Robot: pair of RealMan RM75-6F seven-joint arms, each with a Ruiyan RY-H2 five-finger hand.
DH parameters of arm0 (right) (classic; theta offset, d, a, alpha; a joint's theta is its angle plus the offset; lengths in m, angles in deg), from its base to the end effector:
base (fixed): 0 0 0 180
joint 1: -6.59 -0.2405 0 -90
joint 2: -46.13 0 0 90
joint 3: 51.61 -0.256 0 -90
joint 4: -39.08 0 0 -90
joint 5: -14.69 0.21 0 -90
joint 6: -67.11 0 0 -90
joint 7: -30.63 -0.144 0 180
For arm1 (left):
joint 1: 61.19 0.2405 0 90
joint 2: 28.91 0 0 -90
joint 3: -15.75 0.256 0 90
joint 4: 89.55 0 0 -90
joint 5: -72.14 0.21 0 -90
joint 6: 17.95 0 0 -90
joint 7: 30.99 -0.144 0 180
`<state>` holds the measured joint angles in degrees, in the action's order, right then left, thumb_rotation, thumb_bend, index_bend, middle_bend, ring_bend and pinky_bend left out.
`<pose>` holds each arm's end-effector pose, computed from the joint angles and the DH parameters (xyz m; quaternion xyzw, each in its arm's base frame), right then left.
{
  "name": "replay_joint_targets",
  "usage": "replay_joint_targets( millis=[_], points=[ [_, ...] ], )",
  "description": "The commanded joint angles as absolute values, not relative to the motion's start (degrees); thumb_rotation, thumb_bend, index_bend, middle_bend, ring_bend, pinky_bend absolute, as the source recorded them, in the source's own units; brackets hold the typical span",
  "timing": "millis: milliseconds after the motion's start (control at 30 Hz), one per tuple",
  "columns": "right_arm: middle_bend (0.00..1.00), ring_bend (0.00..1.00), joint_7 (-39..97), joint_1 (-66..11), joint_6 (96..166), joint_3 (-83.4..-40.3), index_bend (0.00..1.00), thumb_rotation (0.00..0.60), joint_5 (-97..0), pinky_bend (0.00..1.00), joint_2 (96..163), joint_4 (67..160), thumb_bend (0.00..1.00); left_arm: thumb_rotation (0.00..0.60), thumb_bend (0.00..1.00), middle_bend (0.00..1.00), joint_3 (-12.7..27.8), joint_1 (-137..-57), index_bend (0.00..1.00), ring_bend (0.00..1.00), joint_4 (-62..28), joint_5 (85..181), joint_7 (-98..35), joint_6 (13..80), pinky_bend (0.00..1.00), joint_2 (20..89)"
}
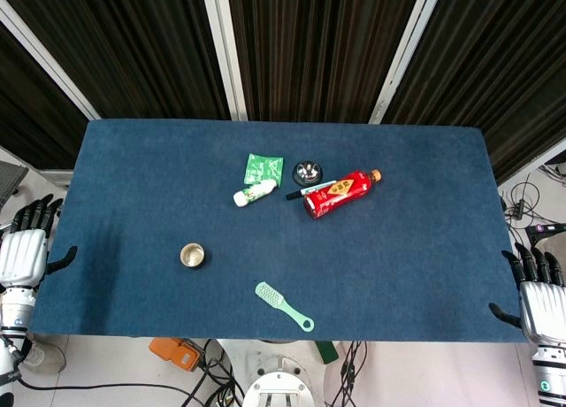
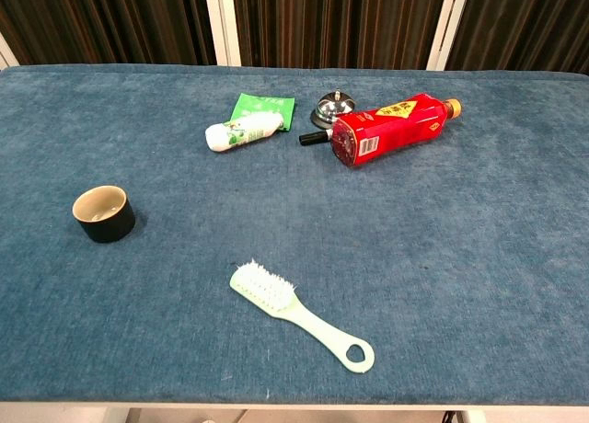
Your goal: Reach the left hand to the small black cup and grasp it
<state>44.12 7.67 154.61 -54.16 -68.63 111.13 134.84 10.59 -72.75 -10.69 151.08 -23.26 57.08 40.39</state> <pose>-0.3191 -0.1464 0.1560 0.5858 -0.3718 0.3074 0.6512 -0.3485 0.2319 0.1475 -0.5861 -0.4208 -0.3666 0.5874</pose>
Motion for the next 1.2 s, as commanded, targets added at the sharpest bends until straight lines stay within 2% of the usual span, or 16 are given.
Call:
replay_joint_targets(
  millis=[33,367,867,1200],
  points=[
    [0.14,0.11,44.2,7.7,154.6,-54.2,0.23,0.600,-68.5,0.11,111.2,134.9,0.20,0.600,0.25,0.04,10.5,-72.7,0.10,0.00,-10.8,151.0,-22.8,57.0,0.08,40.3],
    [0.14,0.11,44.1,7.7,154.5,-54.4,0.23,0.600,-67.9,0.11,111.3,135.2,0.20,0.600,0.25,0.04,10.6,-72.8,0.10,0.00,-10.9,151.6,-19.6,56.7,0.08,39.7],
    [0.14,0.11,43.1,7.4,152.4,-54.2,0.25,0.600,-66.3,0.11,110.2,136.6,0.20,0.600,0.20,0.04,14.1,-76.5,0.10,0.00,-9.9,159.9,-1.2,51.9,0.08,40.6],
    [0.14,0.11,43.0,7.4,152.4,-54.1,0.24,0.600,-66.5,0.11,110.1,136.4,0.20,0.600,0.20,0.04,15.3,-78.8,0.10,0.00,-9.0,161.3,-0.9,49.7,0.08,44.6]
  ],
)
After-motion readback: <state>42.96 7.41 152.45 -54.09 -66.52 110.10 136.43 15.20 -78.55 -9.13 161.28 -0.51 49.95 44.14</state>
